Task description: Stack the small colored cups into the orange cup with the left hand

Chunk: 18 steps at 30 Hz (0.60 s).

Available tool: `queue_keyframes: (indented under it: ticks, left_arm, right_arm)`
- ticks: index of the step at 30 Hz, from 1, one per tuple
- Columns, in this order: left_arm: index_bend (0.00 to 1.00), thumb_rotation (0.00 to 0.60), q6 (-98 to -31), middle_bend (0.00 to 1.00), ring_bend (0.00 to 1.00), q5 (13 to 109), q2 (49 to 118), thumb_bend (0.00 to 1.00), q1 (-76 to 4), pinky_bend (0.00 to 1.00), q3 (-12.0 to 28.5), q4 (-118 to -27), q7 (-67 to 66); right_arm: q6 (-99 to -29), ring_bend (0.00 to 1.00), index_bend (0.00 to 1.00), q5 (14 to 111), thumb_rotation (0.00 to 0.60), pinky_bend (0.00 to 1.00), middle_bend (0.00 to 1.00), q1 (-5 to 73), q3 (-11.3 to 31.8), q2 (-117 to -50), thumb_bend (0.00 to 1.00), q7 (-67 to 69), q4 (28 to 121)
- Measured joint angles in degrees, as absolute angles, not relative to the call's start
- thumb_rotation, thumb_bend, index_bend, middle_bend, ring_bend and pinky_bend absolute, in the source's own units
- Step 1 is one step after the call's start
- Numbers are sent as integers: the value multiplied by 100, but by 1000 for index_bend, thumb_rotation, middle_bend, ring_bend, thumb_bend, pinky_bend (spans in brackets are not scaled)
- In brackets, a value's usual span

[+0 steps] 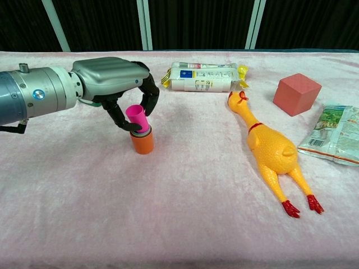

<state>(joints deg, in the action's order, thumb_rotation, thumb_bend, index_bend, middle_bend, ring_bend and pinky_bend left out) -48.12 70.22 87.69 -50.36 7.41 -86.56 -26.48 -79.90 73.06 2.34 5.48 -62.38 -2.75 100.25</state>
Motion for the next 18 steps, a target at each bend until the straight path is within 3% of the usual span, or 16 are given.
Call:
queue_keyframes:
  ticks: [5, 7, 9, 13, 18]
  left_arm:
    - [556, 600, -4784, 606, 157, 6997, 8820, 356, -5077, 0, 695, -8610, -2653]
    - [507, 600, -4793, 565, 141, 6995, 8822, 324, -5080, 0, 673, -8603, -2671]
    - [426, 600, -4799, 478, 98, 6984, 8820, 271, -5079, 0, 658, -8596, -2696]
    - [190, 600, -4769, 205, 0, 6857, 8786, 171, -5082, 0, 614, -8584, -2845]
    - [105, 600, -4790, 91, 0, 6647, 8689, 139, -5075, 0, 578, -8741, -3098]
  right_arm:
    - [-7994, 129, 0, 7312, 600, 166, 15, 235, 547, -6241, 186, -280, 10028]
    - [-7995, 129, 0, 7310, 600, 166, 15, 234, 548, -6238, 187, -281, 10028]
    - [-7997, 129, 0, 7311, 600, 166, 15, 234, 549, -6238, 187, -279, 10028]
    - [-7994, 129, 0, 7312, 600, 166, 15, 237, 549, -6238, 187, -285, 10027]
    - [-7994, 129, 0, 7308, 600, 166, 15, 237, 551, -6239, 187, -289, 10027]
